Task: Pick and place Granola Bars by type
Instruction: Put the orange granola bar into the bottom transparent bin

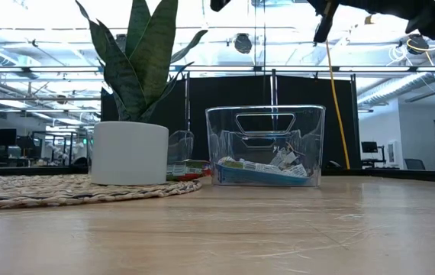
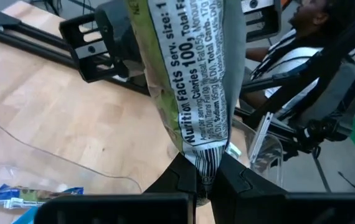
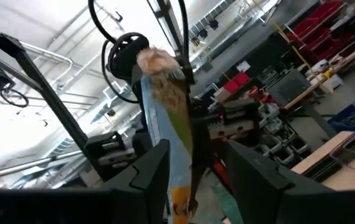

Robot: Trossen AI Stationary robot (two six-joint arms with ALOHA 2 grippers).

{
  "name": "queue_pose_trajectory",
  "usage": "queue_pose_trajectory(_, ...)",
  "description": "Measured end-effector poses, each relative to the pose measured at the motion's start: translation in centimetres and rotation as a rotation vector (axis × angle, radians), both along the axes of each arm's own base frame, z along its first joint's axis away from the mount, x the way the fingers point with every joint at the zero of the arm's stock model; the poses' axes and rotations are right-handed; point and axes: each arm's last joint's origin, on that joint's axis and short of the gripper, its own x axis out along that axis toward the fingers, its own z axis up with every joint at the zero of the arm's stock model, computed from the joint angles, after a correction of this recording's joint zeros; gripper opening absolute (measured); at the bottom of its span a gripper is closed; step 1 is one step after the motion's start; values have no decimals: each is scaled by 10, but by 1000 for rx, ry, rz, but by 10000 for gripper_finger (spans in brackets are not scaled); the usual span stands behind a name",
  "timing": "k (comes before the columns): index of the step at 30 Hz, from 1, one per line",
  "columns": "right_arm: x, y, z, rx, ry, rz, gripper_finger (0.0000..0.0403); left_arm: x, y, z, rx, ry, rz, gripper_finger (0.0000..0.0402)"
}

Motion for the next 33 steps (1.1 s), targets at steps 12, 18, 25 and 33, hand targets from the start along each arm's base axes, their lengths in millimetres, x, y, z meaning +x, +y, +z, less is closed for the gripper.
queue_pose_trajectory(12, 6, 0, -7, -33, 43, 32, 157, 3, 0, -3, -3, 10, 23, 18)
queue_pose_trajectory(18, 10, 1, -11, -16, 67, 41, 183, 13, -1, -21, -44, 69, 18, 18)
queue_pose_trajectory(25, 11, 1, -12, -11, 76, 43, 184, 20, -2, -30, -77, 90, 10, 17)
queue_pose_trajectory(33, 11, 1, -13, -8, 81, 46, 164, 28, 2, -38, -96, 97, 26, 17)
